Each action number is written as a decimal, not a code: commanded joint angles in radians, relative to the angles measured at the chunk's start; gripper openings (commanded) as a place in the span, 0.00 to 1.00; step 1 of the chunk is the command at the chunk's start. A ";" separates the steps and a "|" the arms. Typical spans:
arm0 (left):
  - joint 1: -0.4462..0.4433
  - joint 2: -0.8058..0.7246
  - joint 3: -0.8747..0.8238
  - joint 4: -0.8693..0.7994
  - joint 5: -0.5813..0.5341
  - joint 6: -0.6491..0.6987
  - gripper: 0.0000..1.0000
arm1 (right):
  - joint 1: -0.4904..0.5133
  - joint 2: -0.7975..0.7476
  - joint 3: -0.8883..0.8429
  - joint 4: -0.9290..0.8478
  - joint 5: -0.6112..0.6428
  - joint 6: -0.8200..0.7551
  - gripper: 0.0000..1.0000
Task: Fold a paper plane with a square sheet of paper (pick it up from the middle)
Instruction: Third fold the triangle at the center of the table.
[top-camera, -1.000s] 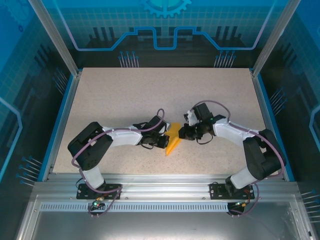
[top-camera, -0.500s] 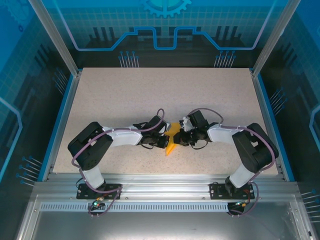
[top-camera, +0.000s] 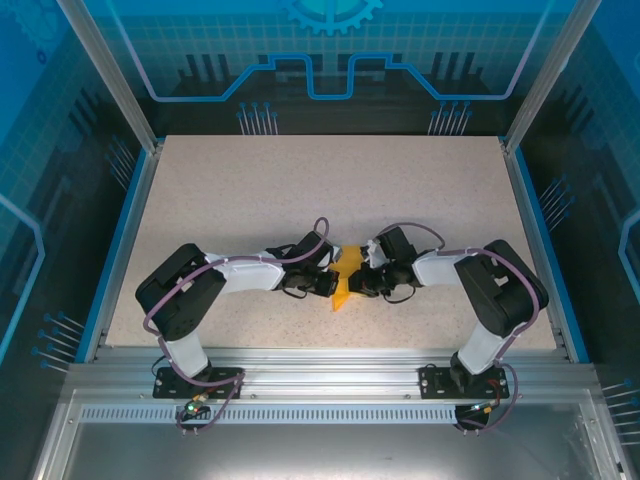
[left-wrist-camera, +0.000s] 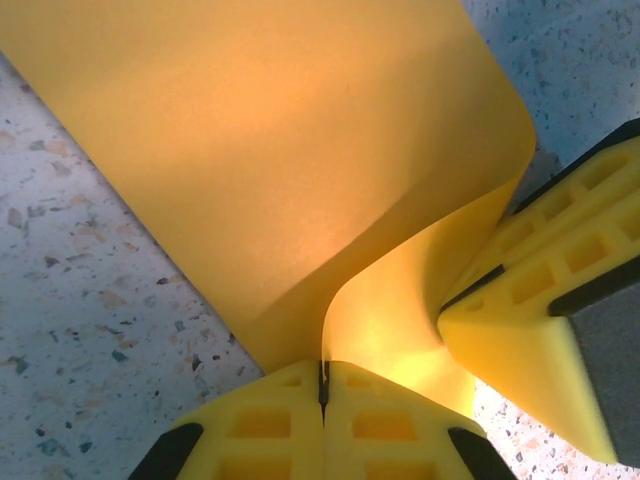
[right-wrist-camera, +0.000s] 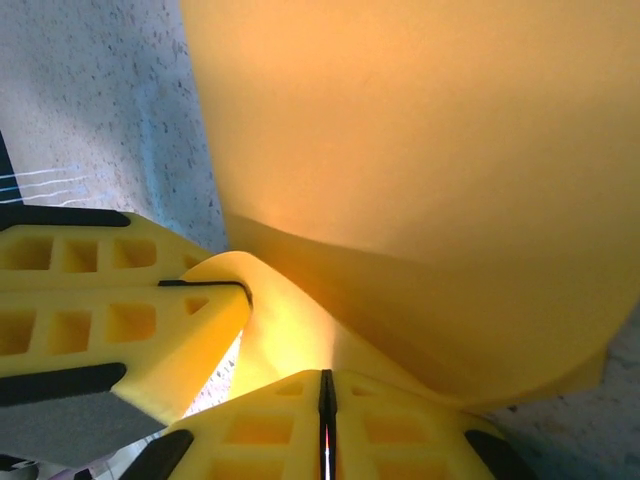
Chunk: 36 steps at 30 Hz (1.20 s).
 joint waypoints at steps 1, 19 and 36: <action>0.007 0.014 -0.002 -0.013 0.018 -0.002 0.03 | -0.035 -0.075 -0.005 -0.031 -0.011 -0.006 0.11; 0.006 0.011 0.000 -0.022 0.023 0.006 0.04 | -0.097 0.023 0.032 -0.113 0.046 -0.065 0.12; 0.007 0.008 0.001 -0.024 0.027 0.006 0.04 | -0.124 0.049 0.101 -0.173 0.101 -0.087 0.11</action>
